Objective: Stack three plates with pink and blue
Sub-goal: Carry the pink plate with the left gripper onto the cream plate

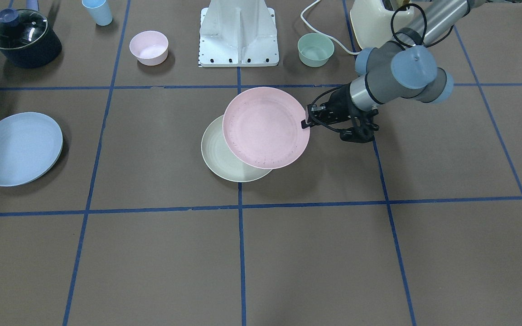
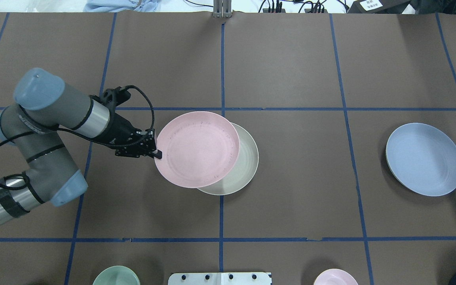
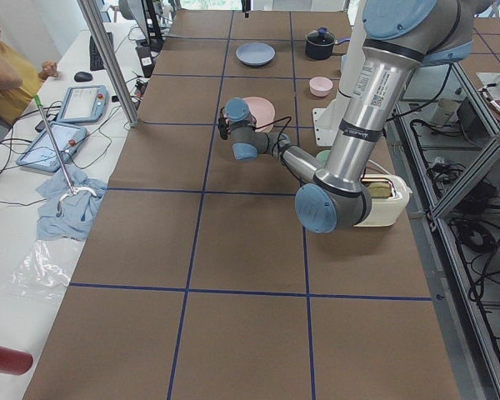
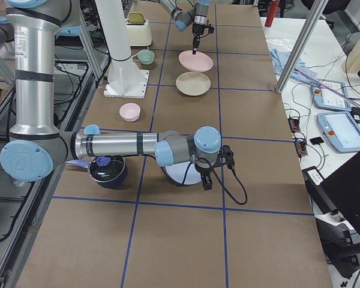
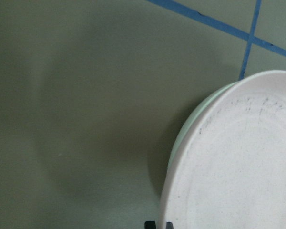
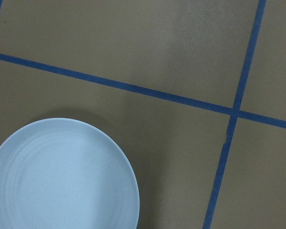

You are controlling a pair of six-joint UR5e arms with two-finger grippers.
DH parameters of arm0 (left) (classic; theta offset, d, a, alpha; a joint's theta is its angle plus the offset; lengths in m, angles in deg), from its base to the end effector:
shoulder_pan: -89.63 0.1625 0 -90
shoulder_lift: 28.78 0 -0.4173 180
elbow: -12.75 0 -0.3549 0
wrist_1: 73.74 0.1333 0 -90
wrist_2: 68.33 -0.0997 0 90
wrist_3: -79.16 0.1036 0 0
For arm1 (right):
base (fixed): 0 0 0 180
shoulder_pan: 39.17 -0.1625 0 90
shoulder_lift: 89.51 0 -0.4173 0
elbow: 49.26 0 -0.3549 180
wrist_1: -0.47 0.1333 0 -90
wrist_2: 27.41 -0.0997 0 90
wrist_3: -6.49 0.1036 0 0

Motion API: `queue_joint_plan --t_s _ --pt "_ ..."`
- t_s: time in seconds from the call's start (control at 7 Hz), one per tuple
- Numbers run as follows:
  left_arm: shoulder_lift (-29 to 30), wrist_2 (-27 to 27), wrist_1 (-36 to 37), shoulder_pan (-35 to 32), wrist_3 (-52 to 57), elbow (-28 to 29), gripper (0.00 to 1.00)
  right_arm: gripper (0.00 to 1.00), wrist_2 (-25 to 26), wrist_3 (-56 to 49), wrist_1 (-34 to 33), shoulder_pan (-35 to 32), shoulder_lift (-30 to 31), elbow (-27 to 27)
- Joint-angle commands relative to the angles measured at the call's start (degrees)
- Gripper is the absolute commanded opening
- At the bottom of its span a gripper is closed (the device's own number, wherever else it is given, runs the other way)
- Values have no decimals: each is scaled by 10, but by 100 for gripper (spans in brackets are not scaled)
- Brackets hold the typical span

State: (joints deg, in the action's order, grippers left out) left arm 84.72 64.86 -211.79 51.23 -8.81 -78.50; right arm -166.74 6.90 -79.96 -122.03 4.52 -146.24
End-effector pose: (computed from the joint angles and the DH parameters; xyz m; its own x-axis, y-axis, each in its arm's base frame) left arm 0.4239 -0.4156 0.3237 0.2295 -0.1489 -0.9618 -0.0677 0.9834 -0.1684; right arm 0.0000 -0.4405 0.6048 0.6271 -0.2372 0.7420 0.1169 0.9704 0.2115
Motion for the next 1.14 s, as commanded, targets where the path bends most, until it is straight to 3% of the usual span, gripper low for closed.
queue_joint_plan --t_s 0.0,0.29,0.86,1.0 --pt "25 -43 15 38 1 3 0 100 -1 -1 0 1 0 0" --pt "37 -110 41 56 47 6 0 100 -1 -1 0 0 -1 0" --pt "52 -123 74 62 74 11 2 100 -2 -1 -1 1 0 0" --pt "52 -122 74 62 75 11 21 100 -2 0 -1 1 -1 0"
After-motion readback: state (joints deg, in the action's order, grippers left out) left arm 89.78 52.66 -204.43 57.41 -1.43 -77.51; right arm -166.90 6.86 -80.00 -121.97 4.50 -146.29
